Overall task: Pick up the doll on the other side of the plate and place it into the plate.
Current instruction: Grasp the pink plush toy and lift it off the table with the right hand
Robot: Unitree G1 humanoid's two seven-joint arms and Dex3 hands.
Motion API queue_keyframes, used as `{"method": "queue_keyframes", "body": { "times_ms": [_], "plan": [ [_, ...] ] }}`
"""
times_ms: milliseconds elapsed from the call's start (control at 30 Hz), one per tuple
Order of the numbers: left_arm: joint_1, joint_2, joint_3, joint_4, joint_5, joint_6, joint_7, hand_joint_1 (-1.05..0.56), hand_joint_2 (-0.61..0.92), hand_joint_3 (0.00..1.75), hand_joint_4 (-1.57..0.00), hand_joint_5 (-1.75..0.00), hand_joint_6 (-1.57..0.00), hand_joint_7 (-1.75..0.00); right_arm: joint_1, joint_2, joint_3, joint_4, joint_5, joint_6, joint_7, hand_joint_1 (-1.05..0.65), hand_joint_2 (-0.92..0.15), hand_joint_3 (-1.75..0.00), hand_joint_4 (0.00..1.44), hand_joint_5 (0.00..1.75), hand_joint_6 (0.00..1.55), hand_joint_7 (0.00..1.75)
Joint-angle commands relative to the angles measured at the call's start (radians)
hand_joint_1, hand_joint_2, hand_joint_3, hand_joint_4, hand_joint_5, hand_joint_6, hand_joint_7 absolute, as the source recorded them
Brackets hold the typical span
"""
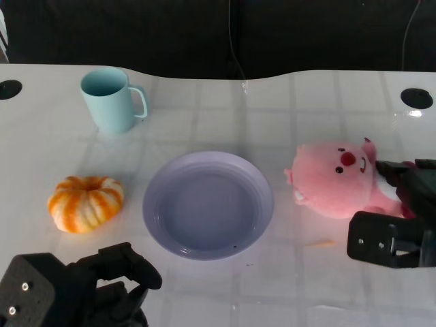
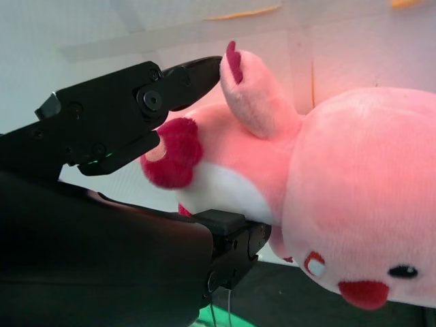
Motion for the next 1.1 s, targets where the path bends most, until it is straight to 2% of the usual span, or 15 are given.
{"method": "queue_keyframes", "body": {
  "times_ms": [33,267,333,433,467,533,600,633,667,700,767,833,933,1000,1100],
  "plan": [
    [0.013,0.013,0.003,-0.01,0.013,-0.022,0.0,-0.17,0.81,0.73,-0.65,-1.55,-0.62,-1.34,-0.029,0.012,0.025,0.106,0.025,-0.015,-0.011,-0.45,-0.8,-0.01,0.21,0.15,0.33,0.02],
    [0.035,0.016,0.002,-0.036,0.016,-0.022,0.001,-0.17,0.8,0.74,-0.65,-1.54,-0.62,-1.32,-0.133,0.063,0.058,0.328,0.074,-0.031,-0.042,-0.45,-0.84,-0.01,0.34,0.12,0.42,0.03],
    [0.038,0.016,0.002,-0.042,0.015,-0.017,0.002,-0.18,0.81,0.74,-0.66,-1.54,-0.62,-1.32,-0.147,0.076,0.064,0.363,0.083,-0.039,-0.073,-0.44,-0.86,-0.01,0.45,0.1,0.51,0.04],
    [0.038,0.015,0.002,-0.048,0.017,-0.006,0.007,-0.16,0.82,0.73,-0.66,-1.53,-0.62,-1.31,-0.154,0.089,0.061,0.409,0.108,-0.085,-0.142,-0.34,-0.91,-0.01,0.71,0.09,0.74,0.04],
    [0.037,0.013,0.002,-0.05,0.016,0.0,0.009,-0.15,0.83,0.72,-0.65,-1.53,-0.62,-1.31,-0.155,0.091,0.062,0.425,0.114,-0.109,-0.172,-0.25,-0.92,-0.03,0.9,0.39,0.92,0.06],
    [0.034,0.011,0.003,-0.05,0.013,0.004,0.009,-0.14,0.84,0.71,-0.65,-1.55,-0.62,-1.32,-0.157,0.087,0.069,0.451,0.122,-0.161,-0.214,-0.21,-0.92,-0.04,0.94,0.83,1.13,0.06],
    [0.031,0.011,0.004,-0.044,0.013,-0.001,0.007,-0.14,0.84,0.7,-0.64,-1.56,-0.62,-1.33,-0.163,0.084,0.088,0.477,0.114,-0.183,-0.24,-0.22,-0.92,-0.1,0.89,1.26,1.24,0.09],
    [0.03,0.011,0.004,-0.044,0.015,0.001,0.009,-0.14,0.84,0.7,-0.65,-1.56,-0.62,-1.33,-0.167,0.083,0.098,0.489,0.108,-0.187,-0.249,-0.23,-0.92,-0.16,0.82,1.46,1.18,0.32],
    [0.028,0.011,0.004,-0.045,0.015,0.004,0.009,-0.14,0.84,0.7,-0.65,-1.55,-0.62,-1.33,-0.172,0.082,0.111,0.498,0.098,-0.184,-0.254,-0.25,-0.92,-0.23,0.76,1.58,0.99,0.73],
    [0.027,0.01,0.004,-0.046,0.014,0.008,0.011,-0.15,0.84,0.7,-0.66,-1.55,-0.63,-1.33,-0.175,0.079,0.123,0.504,0.09,-0.181,-0.255,-0.26,-0.92,-0.27,0.73,1.61,0.91,0.88],
    [0.026,0.009,0.004,-0.048,0.014,0.01,0.012,-0.14,0.84,0.7,-0.66,-1.55,-0.63,-1.33,-0.183,0.076,0.138,0.509,0.087,-0.164,-0.246,-0.26,-0.92,-0.29,0.73,1.58,0.87,0.93],
    [0.026,0.012,0.0,-0.05,0.021,0.01,0.013,-0.14,0.84,0.7,-0.64,-1.57,-0.61,-1.34,-0.181,0.071,0.127,0.492,0.105,-0.146,-0.241,-0.26,-0.92,-0.31,0.74,1.5,0.91,0.71],
    [0.025,0.01,-0.001,-0.053,0.021,0.014,0.014,-0.14,0.85,0.69,-0.63,-1.57,-0.6,-1.36,-0.154,0.055,0.109,0.436,0.122,-0.149,-0.285,-0.26,-0.92,-0.3,0.74,1.56,0.93,0.79],
    [0.023,0.007,0.001,-0.053,0.019,0.021,0.014,-0.13,0.85,0.69,-0.62,-1.58,-0.59,-1.36,-0.12,0.041,0.08,0.371,0.144,-0.166,-0.328,-0.26,-0.92,-0.28,0.8,1.27,0.97,0.66],
    [0.014,0.008,0.002,-0.04,0.019,0.018,0.01,-0.12,0.85,0.69,-0.59,-1.61,-0.58,-1.38,-0.076,0.033,0.036,0.273,0.17,-0.149,-0.364,-0.27,-0.89,-0.3,0.88,1.22,1.07,0.53]
  ]
}}
